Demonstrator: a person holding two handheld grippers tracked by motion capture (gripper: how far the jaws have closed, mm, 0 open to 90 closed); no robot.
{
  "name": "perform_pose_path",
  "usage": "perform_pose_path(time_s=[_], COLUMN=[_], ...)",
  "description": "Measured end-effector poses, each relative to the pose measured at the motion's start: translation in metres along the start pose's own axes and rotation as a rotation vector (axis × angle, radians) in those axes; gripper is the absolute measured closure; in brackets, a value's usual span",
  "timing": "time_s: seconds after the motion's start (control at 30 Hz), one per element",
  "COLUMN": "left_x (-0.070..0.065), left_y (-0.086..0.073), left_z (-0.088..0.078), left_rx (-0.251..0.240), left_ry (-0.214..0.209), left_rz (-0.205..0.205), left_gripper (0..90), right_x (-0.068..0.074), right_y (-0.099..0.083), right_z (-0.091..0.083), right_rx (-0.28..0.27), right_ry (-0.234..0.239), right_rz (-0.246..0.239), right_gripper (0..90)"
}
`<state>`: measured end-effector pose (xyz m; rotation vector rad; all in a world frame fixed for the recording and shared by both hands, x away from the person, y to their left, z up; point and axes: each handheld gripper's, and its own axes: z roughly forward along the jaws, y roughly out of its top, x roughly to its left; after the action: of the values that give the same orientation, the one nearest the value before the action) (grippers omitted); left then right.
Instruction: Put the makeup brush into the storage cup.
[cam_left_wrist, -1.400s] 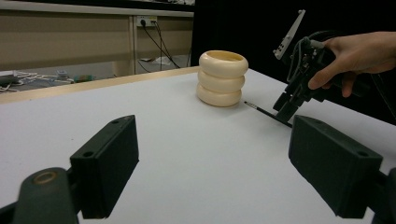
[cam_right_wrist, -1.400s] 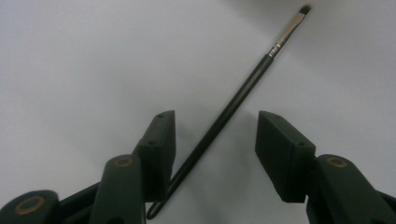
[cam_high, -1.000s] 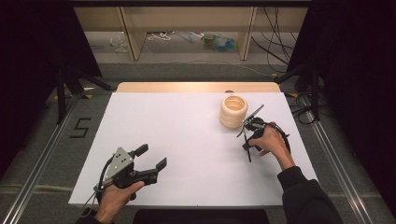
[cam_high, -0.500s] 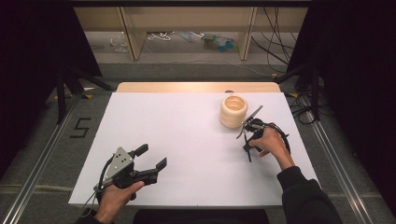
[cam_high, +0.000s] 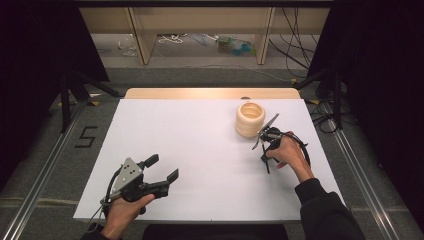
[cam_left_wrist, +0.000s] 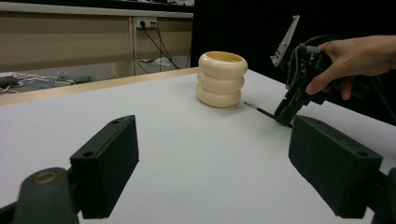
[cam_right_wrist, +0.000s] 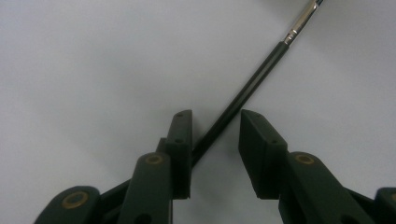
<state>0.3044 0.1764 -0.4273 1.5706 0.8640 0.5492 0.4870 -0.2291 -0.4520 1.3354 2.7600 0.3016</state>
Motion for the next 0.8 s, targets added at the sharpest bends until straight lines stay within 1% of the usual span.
perform_pose_path(time_s=[0.03,0.17,0.2,0.27,0.3,0.33,0.37,0.43,0.5,0.53,0.6,0.8], left_x=[0.0000,-0.0001,0.0000,-0.0001,-0.0001,-0.0001,-0.0001,-0.0001,-0.0002,-0.0002,-0.0002,-0.0004], left_y=[0.0000,0.0001,0.0001,0.0001,0.0001,0.0001,0.0001,0.0001,0.0001,0.0001,0.0001,0.0001], left_z=[0.0000,-0.0001,-0.0001,-0.0001,-0.0001,-0.0001,-0.0001,0.0000,0.0000,0.0000,0.0000,0.0000], left_rx=[0.000,-0.001,-0.001,-0.001,-0.001,-0.001,-0.001,-0.001,-0.001,-0.001,0.000,-0.001], left_ry=[0.000,0.000,0.000,0.000,0.000,0.000,-0.001,-0.001,-0.001,-0.001,-0.001,-0.002], left_rz=[0.000,0.000,0.000,0.000,0.000,0.000,0.000,0.001,0.000,0.001,0.001,0.001], left_gripper=[15.8,15.8,15.8,15.8,15.8,15.8,15.9,15.8,15.8,15.9,15.9,15.9], right_x=[0.0000,0.0007,0.0013,0.0014,0.0018,0.0018,0.0002,0.0000,-0.0002,0.0011,0.0008,0.0010], right_y=[0.0004,0.0007,0.0007,0.0011,0.0006,0.0006,0.0007,0.0005,0.0006,0.0007,0.0006,0.0016], right_z=[-0.0008,-0.0006,0.0000,-0.0006,-0.0005,-0.0005,-0.0002,-0.0003,-0.0001,-0.0004,0.0003,0.0005], right_rx=[0.013,0.017,0.007,0.022,0.020,0.020,0.014,0.017,0.012,0.022,0.014,0.021], right_ry=[-0.001,-0.008,-0.015,-0.014,-0.015,-0.015,-0.020,-0.015,-0.020,-0.015,-0.017,-0.014], right_rz=[-0.003,-0.004,-0.006,-0.017,-0.017,-0.017,-0.036,-0.030,-0.038,-0.029,-0.034,-0.029], right_gripper=[67.2,68.7,69.1,70.4,72.8,72.8,73.9,75.6,76.7,77.8,78.3,80.9])
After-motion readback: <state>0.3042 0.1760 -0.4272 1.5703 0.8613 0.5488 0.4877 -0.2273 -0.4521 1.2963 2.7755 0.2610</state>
